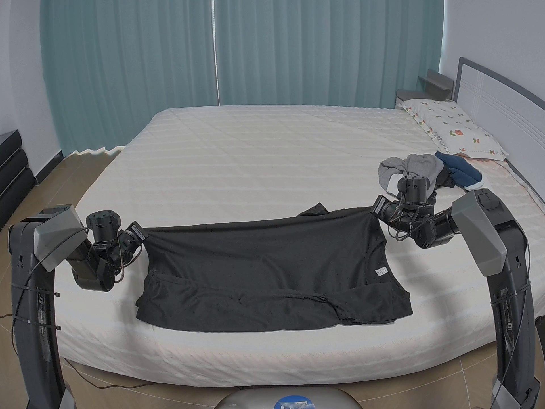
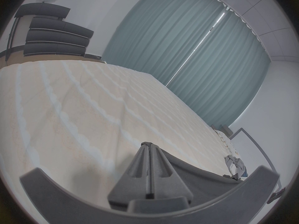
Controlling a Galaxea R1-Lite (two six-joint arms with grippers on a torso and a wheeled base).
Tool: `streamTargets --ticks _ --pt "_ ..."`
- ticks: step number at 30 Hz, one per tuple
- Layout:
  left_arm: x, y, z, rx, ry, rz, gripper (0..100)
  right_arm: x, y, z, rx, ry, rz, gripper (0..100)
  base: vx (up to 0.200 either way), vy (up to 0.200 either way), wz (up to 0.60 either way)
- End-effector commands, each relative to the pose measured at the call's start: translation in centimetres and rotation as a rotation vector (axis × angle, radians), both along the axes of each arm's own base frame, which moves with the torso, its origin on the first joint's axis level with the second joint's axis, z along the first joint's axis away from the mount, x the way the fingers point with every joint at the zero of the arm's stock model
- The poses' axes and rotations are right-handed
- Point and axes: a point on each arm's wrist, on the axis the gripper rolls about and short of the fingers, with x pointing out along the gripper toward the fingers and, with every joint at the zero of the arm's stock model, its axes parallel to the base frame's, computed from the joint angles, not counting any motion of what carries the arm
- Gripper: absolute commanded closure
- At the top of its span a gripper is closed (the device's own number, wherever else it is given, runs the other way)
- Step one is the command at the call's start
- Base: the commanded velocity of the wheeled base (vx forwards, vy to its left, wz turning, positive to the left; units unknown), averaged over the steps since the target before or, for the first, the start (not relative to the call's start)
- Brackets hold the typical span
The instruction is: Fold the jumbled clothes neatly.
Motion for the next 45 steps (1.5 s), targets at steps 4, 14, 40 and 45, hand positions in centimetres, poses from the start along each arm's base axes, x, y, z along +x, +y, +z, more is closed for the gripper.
streamTargets --ticks 4,14,40,45 --pt "-0.4 0.0 1.0 0.001 -0.026 0.0 100 -0.2 -0.3 0.7 -0.002 -0.014 -0.028 100 0.0 0.0 0.0" --pt "-0.6 -0.1 0.9 0.005 -0.034 -0.002 100 -0.7 -0.1 0.5 -0.008 -0.03 -0.025 100 0.0 0.0 0.0" --pt "-0.5 0.0 2.1 0.0 -0.103 0.015 100 -1.5 0.2 1.2 0.012 -0.103 -0.027 100 0.0 0.0 0.0" --pt "-0.5 0.0 2.3 -0.001 -0.109 0.016 100 -1.6 0.2 1.8 0.014 -0.125 -0.027 100 0.0 0.0 0.0"
